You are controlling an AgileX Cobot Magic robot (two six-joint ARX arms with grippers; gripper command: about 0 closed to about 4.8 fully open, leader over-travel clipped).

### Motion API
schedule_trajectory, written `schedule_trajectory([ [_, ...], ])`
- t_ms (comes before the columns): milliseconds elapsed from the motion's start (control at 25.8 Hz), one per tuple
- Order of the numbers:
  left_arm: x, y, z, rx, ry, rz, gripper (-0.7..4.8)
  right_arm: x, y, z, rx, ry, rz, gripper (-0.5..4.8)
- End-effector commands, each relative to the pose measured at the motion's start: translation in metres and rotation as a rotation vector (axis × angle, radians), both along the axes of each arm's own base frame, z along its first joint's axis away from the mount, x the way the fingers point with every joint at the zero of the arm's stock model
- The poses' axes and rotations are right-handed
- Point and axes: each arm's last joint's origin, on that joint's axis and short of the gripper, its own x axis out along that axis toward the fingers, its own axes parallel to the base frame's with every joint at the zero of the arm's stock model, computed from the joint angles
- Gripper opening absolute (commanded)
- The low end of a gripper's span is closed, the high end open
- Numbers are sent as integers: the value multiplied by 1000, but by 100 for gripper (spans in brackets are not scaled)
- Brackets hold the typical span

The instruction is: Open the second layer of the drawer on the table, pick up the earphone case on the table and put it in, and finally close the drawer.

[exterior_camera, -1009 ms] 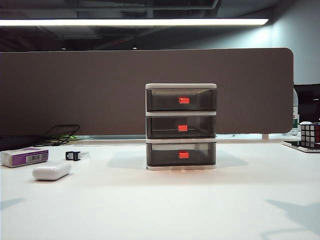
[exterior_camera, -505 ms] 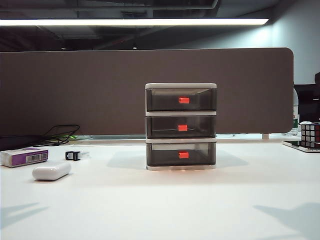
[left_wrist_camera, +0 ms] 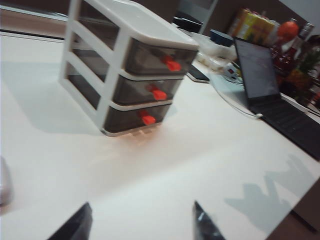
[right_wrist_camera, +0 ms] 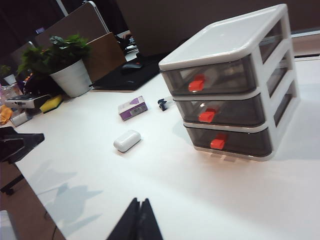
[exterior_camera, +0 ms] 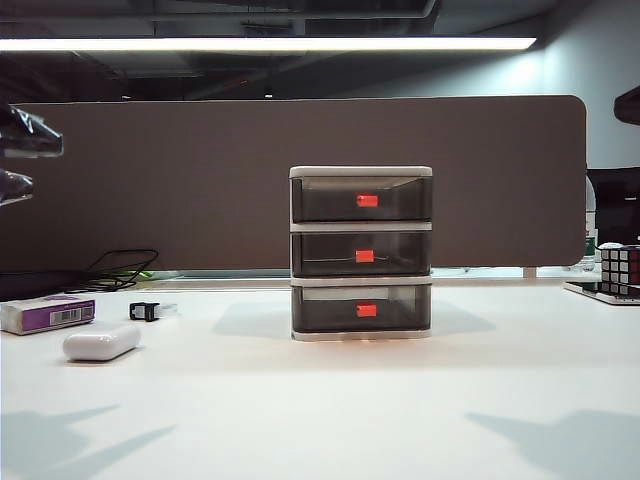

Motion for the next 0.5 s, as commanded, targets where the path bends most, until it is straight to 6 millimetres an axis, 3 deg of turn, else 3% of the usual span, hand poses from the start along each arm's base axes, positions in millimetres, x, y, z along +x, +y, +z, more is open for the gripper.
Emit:
schedule_trajectory([
  [39, 0, 0, 2, -29, 1, 15, 251, -1, 1, 4, 1, -18, -3, -5],
  [194, 0, -1, 5, -107, 32, -6, 282, -2, 3, 8, 3, -33, -23, -5],
  [505, 0, -1, 13, -162, -13, -13, 282, -5, 3, 21, -1, -75, -38, -5],
])
